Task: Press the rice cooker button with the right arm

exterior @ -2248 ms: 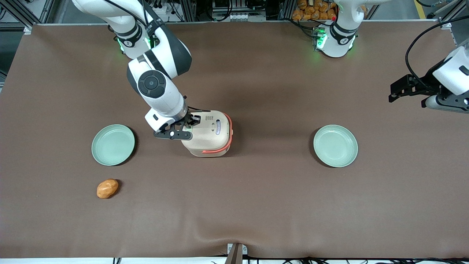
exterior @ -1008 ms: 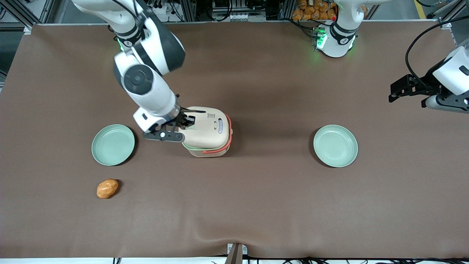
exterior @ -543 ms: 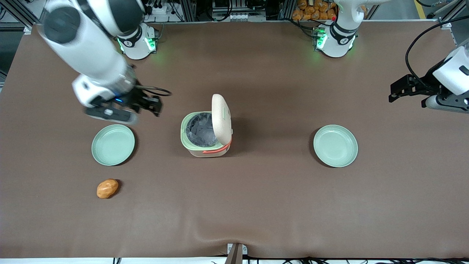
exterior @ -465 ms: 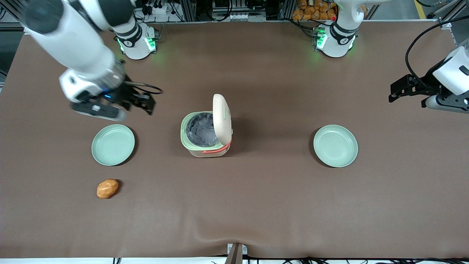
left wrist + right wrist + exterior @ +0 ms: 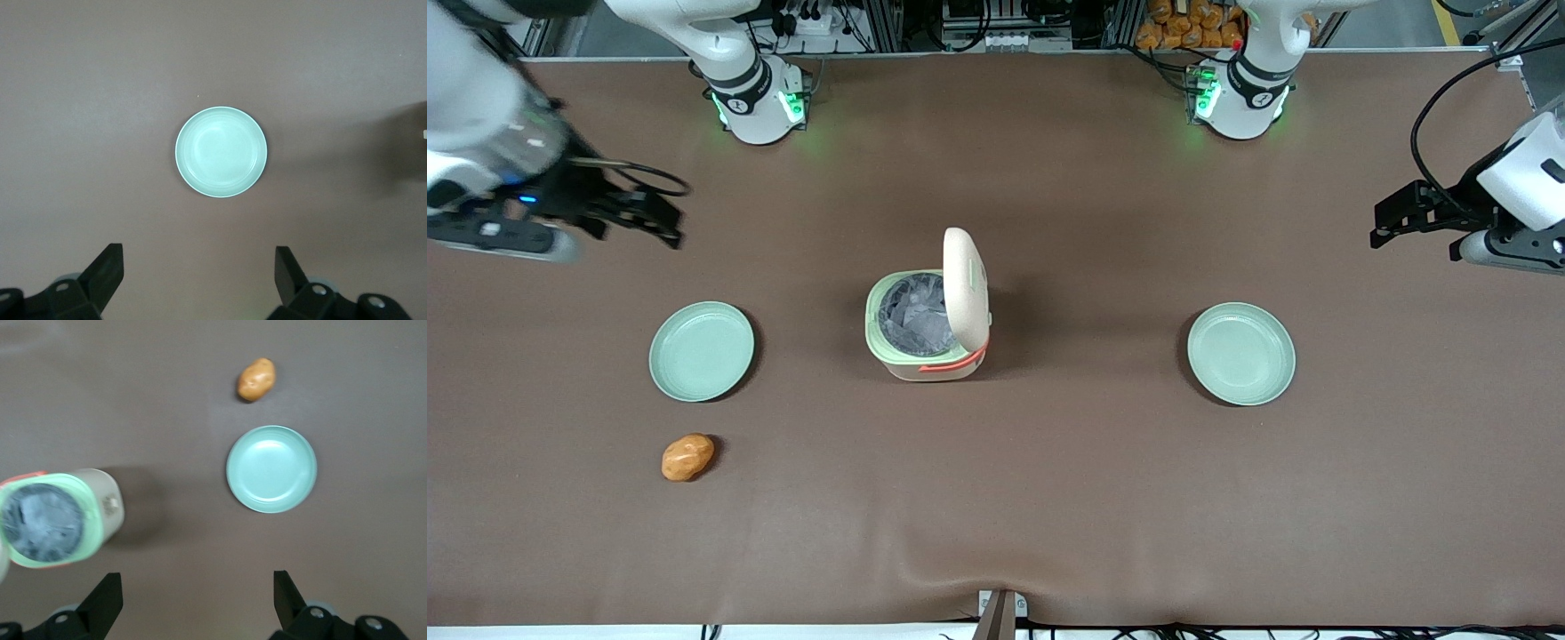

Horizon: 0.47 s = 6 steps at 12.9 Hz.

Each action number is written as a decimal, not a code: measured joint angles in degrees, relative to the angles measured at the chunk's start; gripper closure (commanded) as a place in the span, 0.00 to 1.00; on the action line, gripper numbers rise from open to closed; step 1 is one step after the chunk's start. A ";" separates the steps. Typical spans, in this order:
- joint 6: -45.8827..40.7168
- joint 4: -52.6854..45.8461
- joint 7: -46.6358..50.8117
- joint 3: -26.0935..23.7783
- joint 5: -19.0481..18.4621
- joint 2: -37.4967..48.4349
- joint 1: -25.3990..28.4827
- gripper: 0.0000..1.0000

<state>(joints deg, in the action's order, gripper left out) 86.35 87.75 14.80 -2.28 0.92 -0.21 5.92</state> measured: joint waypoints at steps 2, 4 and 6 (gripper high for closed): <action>-2.44 0.03 -6.33 2.45 0.44 0.81 -0.79 0.00; -3.41 0.37 -9.48 4.36 0.54 1.21 -0.94 0.00; -3.73 1.29 -13.67 5.70 0.56 1.55 -1.07 0.00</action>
<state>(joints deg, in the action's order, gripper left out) 82.63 89.05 1.13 3.42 1.48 1.34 4.85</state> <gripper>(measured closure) 0.000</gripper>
